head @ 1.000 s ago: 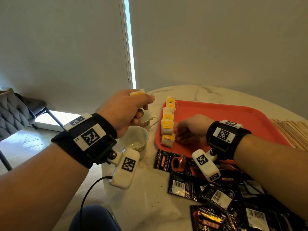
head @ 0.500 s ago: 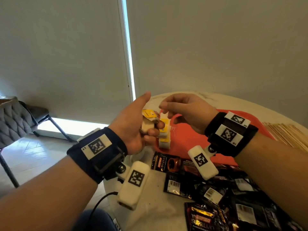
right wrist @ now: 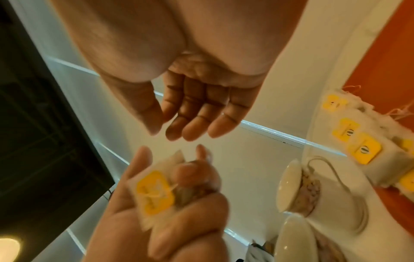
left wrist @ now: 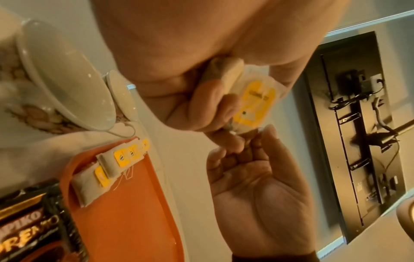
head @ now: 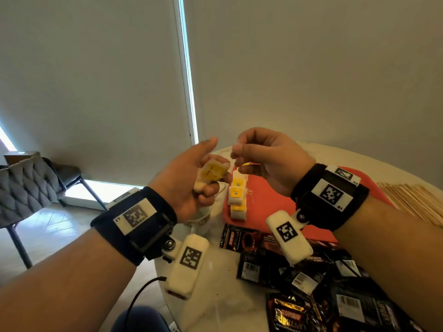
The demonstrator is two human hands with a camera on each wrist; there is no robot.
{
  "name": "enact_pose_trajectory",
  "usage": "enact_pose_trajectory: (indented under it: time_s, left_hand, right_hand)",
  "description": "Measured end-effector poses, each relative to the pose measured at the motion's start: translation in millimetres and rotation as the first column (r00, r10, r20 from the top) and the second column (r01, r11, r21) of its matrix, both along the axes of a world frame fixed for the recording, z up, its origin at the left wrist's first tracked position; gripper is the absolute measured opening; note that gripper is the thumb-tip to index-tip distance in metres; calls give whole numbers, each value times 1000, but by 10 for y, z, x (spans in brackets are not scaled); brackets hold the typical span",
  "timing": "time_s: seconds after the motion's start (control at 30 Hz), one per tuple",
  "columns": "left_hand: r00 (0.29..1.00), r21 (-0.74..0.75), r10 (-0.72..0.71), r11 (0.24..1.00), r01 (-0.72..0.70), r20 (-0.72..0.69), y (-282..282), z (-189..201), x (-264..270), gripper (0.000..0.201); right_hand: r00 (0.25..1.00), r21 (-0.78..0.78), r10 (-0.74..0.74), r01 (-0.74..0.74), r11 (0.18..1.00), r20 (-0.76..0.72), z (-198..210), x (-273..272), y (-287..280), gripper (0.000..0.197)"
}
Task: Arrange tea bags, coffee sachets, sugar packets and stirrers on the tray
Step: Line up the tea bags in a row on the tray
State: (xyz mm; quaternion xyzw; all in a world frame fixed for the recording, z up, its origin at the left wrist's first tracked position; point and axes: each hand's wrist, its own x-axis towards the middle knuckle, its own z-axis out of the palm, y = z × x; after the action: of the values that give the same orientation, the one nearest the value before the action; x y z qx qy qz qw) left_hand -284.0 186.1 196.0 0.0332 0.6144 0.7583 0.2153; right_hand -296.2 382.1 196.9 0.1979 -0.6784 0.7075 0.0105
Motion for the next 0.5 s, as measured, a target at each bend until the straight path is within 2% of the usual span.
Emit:
enact_pose_trajectory:
  time_s: [0.03, 0.1, 0.2, 0.27, 0.33, 0.4, 0.43, 0.5]
  left_hand:
    - [1000, 7, 12, 1000, -12, 2, -1, 5, 1, 38]
    - [999, -12, 25, 1000, -25, 23, 4, 17, 9, 33]
    - [997, -88, 46, 995, -40, 60, 6, 35, 15, 46]
    - [995, -90, 32, 996, -24, 97, -4, 39, 13, 54]
    - [994, -79, 16, 997, -7, 111, -14, 37, 0, 60]
    - [995, -68, -4, 998, 11, 103, -22, 39, -6, 69]
    - [995, -61, -10, 998, 16, 100, -22, 37, -7, 72]
    - [994, -63, 26, 998, -20, 102, -36, 21, -9, 72]
  right_hand:
    - [1000, 28, 17, -16, 999, -21, -5, -3, 3, 13]
    - [993, 156, 60, -43, 987, -103, -17, 9, -3, 31]
    - [973, 315, 53, 21, 949, -223, -17, 25, -24, 57]
    - [967, 345, 55, 35, 938, -247, -9, 35, -25, 62]
    - [969, 406, 85, 17, 914, -232, -3, 49, -45, 50]
    - [963, 449, 82, 44, 892, -256, 5, 62, -77, 25]
    - [958, 423, 57, 70, 903, -282, 8, 60, -82, 16]
    - [945, 283, -16, 114, 952, -326, 22, 39, -73, 13]
